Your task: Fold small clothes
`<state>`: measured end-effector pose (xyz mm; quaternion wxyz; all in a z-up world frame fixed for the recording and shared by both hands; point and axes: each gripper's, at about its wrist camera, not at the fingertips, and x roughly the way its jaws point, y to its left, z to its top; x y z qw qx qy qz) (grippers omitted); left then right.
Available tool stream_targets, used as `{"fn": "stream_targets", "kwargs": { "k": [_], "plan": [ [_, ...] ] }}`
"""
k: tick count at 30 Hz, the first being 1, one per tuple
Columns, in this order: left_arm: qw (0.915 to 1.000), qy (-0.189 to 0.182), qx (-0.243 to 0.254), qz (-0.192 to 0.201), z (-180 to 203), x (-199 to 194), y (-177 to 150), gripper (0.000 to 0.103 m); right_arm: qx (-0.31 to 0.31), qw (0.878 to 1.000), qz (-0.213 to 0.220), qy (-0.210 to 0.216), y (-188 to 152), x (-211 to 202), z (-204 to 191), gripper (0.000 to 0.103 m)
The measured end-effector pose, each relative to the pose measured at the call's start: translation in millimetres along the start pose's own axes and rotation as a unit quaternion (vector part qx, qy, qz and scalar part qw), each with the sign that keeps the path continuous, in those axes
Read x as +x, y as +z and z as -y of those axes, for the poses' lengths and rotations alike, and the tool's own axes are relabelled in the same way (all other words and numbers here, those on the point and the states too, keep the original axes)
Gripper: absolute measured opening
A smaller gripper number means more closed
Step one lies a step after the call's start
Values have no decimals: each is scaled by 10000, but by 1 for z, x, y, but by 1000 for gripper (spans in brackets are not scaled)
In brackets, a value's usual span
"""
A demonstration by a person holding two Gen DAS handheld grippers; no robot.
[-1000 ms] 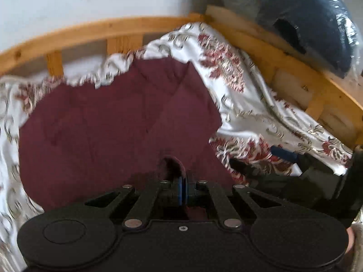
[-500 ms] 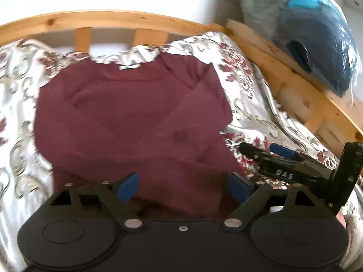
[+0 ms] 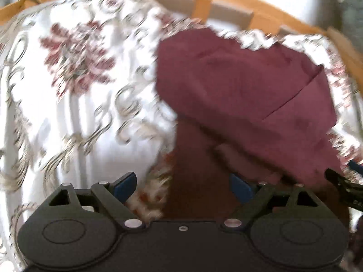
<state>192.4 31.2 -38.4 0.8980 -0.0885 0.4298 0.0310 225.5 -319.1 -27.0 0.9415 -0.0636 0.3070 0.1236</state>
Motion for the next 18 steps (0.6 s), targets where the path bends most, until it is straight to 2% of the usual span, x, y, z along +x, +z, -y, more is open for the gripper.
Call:
{"fn": "stream_targets", "kwargs": {
  "k": [3, 4, 8, 10, 12, 14, 18],
  "plan": [
    [9990, 257, 285, -243, -3, 9, -13, 78, -663, 9967, -382, -267, -10, 10, -14, 103],
    [9984, 292, 377, -303, -4, 10, -17, 70, -800, 9955, -411, -309, -13, 11, -16, 103],
    [9968, 313, 689, -245, -6, 5, -25, 68, -882, 9946, -417, -351, -13, 6, -14, 103],
    [9972, 248, 663, -230, -10, 0, -27, 69, -800, 9953, -464, -303, -9, 1, -9, 103],
    [9976, 196, 638, -170, -15, -10, -30, 75, -705, 9963, -452, -173, -5, -8, -4, 103],
    [9976, 155, 680, -29, -18, -24, -34, 86, -679, 9967, -448, -24, 1, -20, 0, 103],
    [9925, -82, 1189, 280, -23, -55, -49, 91, -621, 9961, -555, 274, -2, -54, 9, 103]
  ]
}}
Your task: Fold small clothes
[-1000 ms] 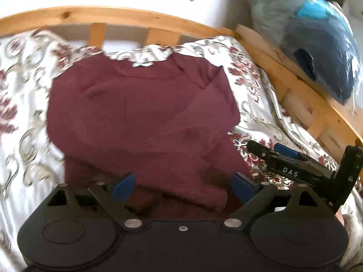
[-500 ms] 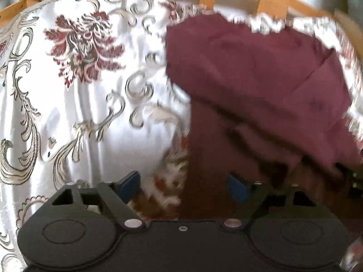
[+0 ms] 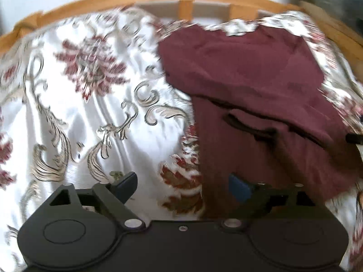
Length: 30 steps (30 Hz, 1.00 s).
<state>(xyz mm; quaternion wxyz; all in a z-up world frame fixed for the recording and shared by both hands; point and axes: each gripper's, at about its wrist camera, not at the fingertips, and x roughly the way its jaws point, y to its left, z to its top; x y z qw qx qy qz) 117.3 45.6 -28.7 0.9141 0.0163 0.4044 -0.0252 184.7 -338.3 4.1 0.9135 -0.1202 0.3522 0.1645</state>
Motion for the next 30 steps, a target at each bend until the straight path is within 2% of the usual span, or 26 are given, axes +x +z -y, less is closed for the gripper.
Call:
{"fn": "stream_targets", "kwargs": {
  "k": [2, 7, 9, 12, 15, 17, 19, 21, 23, 24, 26, 27, 28, 29, 30],
  "plan": [
    [9991, -103, 382, 126, 6, -15, -8, 98, -97, 9998, -140, 89, -9, -15, -1, 103],
    [9901, -343, 1337, 254, 36, -36, -30, 99, -688, 9973, -258, 19, -22, -41, -22, 103],
    [9841, -374, 1709, 311, 53, -36, -37, 99, -952, 9951, -262, -15, -24, -45, -34, 103],
    [9712, -108, 2359, 330, 82, -26, -50, 98, -1391, 9896, -349, -63, -30, -43, -52, 103],
    [9581, 188, 2851, 194, 102, -8, -61, 90, -1869, 9808, -498, -250, -38, -39, -66, 103],
    [9583, 281, 2840, 171, 104, -1, -61, 86, -2124, 9746, -555, -435, -44, -37, -72, 103],
    [9630, 331, 2669, 155, 102, 6, -57, 84, -2336, 9678, -604, -720, -49, -34, -76, 103],
    [9655, 406, 2566, 164, 98, 11, -53, 72, -2507, 9603, -561, -1083, -54, -30, -77, 103],
    [9629, 567, 2634, 157, 98, 13, -50, 53, -2586, 9548, -487, -1385, -57, -26, -77, 101],
    [9606, 584, 2714, 166, 98, 14, -51, 48, -2592, 9549, -469, -1373, -58, -25, -76, 97],
    [9560, 585, 2869, 175, 99, 14, -53, 24, -2521, 9602, -575, -1058, -58, -22, -75, 65],
    [9516, 687, 2987, 216, 101, 14, -56, 19, -2505, 9621, -604, -893, -57, -22, -74, 53],
    [9481, 784, 3066, 296, 101, 11, -58, 12, -2501, 9630, -613, -799, -56, -23, -74, 27],
    [9463, 850, 3094, 394, 101, 8, -59, 11, -2479, 9642, -614, -714, -56, -24, -75, 12],
    [9459, 897, 3077, 513, 99, 3, -59, 10, -2454, 9655, -587, -641, -55, -27, -75, 10]
  ]
}}
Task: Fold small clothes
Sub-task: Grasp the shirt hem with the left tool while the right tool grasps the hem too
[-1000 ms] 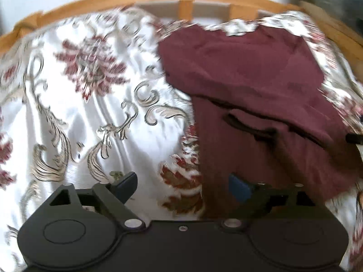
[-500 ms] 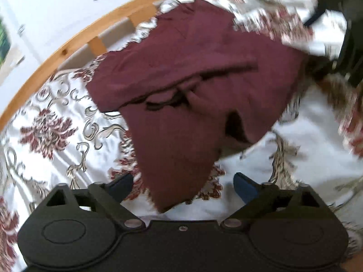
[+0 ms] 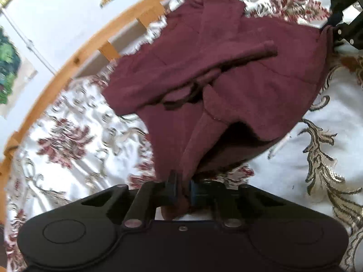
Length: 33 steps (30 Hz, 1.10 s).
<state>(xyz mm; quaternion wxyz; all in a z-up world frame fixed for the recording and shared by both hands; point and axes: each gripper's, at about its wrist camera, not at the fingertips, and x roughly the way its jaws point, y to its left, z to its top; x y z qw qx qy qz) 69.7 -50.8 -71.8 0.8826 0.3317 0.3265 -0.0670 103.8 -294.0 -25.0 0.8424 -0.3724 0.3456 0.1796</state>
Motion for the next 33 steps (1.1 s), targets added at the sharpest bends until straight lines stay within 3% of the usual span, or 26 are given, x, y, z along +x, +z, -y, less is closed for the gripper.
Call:
{"fn": "stream_targets", "kwargs": {
  "k": [3, 6, 17, 20, 22, 26, 33],
  "plan": [
    [9992, 230, -207, 259, -14, -19, -1, 9, 42, 9997, 246, -83, 4, -20, 4, 7],
    [9980, 212, -452, 386, -33, -44, -1, 9, 146, 9980, 535, -289, 8, -49, 15, 7],
    [9916, -720, -913, 558, -94, -165, -18, 9, 709, 9887, 1314, -161, -14, -191, 13, 7],
    [9892, -879, -1037, 549, -106, -190, -20, 9, 834, 9862, 1432, 1, -19, -228, 11, 7],
    [9877, -939, -1132, 529, -115, -200, -15, 9, 713, 9856, 1525, -132, -17, -243, 6, 7],
    [9897, -775, -1104, 490, -128, -191, 15, 9, 668, 9824, 1697, -400, 0, -234, 20, 7],
    [9955, -265, -871, 279, -152, -121, 97, 10, 845, 9745, 1833, -983, 39, -153, 73, 7]
  ]
}}
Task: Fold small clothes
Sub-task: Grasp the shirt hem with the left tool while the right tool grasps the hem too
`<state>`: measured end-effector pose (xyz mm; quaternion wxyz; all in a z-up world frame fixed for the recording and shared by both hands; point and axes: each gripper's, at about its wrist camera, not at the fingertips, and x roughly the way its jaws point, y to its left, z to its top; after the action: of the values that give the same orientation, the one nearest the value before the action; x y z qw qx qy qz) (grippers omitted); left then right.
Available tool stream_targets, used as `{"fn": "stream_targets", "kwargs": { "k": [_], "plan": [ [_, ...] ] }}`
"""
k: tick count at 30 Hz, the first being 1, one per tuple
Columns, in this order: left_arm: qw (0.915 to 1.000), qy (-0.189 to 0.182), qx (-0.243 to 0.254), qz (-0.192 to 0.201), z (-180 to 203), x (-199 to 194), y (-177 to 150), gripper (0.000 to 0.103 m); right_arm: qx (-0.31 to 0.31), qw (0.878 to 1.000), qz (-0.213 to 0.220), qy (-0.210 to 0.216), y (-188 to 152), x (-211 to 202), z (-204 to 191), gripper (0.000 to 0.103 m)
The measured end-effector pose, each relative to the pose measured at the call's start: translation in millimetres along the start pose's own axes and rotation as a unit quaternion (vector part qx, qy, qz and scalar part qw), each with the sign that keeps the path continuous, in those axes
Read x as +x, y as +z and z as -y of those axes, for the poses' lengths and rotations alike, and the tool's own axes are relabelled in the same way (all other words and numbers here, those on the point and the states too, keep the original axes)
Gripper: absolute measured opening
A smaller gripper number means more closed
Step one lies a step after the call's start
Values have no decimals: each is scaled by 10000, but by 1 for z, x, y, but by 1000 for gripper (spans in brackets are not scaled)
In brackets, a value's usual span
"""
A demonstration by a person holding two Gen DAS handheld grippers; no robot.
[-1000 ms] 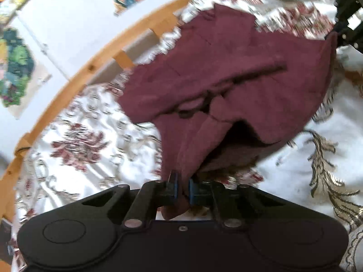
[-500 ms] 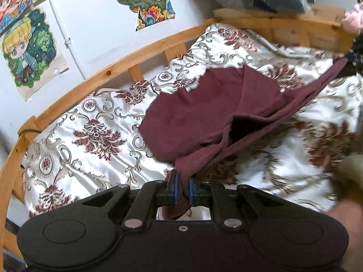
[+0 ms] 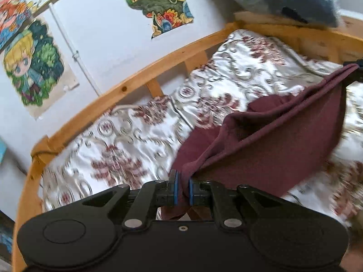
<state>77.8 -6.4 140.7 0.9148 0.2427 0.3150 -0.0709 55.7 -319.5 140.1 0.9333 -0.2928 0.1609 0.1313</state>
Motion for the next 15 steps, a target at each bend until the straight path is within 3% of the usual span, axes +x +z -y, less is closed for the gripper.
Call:
{"fn": "stream_targets", "kwargs": {
  "k": [7, 15],
  "plan": [
    [9989, 194, -52, -417, -20, 111, 40, 10, 288, 9991, 8, -307, -5, 107, 6, 7],
    [9938, 179, -405, -1024, -18, 218, 30, 10, 518, 9977, -353, -266, -26, 210, -15, 7]
  ]
}}
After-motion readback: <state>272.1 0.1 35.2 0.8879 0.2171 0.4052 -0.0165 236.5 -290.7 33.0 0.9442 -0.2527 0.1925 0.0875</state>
